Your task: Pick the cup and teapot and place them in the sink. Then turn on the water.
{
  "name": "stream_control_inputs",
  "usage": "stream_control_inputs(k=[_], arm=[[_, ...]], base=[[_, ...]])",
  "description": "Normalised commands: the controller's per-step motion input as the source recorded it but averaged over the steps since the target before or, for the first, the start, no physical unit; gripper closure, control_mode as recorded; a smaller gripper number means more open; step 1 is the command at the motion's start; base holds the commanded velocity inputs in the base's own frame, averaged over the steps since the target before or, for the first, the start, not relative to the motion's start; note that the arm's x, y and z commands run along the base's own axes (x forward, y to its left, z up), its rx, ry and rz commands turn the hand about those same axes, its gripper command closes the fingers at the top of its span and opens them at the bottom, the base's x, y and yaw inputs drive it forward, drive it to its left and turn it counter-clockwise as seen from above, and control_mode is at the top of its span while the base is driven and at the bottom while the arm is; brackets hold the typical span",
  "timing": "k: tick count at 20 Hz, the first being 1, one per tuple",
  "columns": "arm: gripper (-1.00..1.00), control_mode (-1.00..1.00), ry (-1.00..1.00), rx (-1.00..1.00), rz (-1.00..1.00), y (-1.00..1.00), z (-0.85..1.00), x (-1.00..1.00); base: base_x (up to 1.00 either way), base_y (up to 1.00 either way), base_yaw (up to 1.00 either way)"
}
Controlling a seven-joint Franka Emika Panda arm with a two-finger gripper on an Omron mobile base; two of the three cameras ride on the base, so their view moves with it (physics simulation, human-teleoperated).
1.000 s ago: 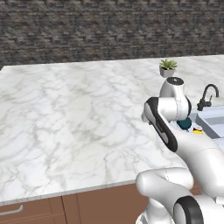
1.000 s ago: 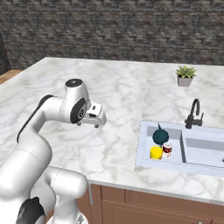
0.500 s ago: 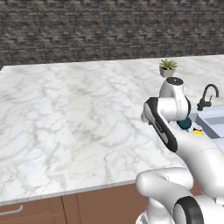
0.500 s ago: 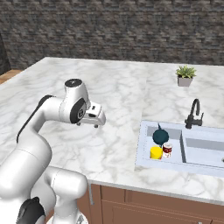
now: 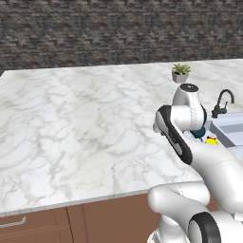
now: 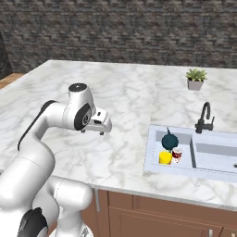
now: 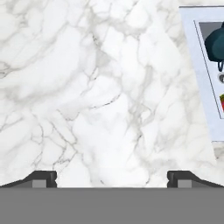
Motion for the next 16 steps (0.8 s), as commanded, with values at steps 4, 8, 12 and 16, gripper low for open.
stream_control_inputs(k=[4,8,12,16], arm=[[-1.00,1.00,0.00,0.00,0.00,0.00,0.00,0.00],[-1.00,1.00,0.00,0.00,0.00,0.00,0.00,0.00],[-1.00,1.00,0.00,0.00,0.00,0.00,0.00,0.00],[-1.00,1.00,0.00,0.00,0.00,0.00,0.00,0.00]], base=[[-0.93,-0.32,0.00],[-0.55,-0.48,0.00],[-0.05,-0.72,0.00],[0.00,-0.87,0.00]])
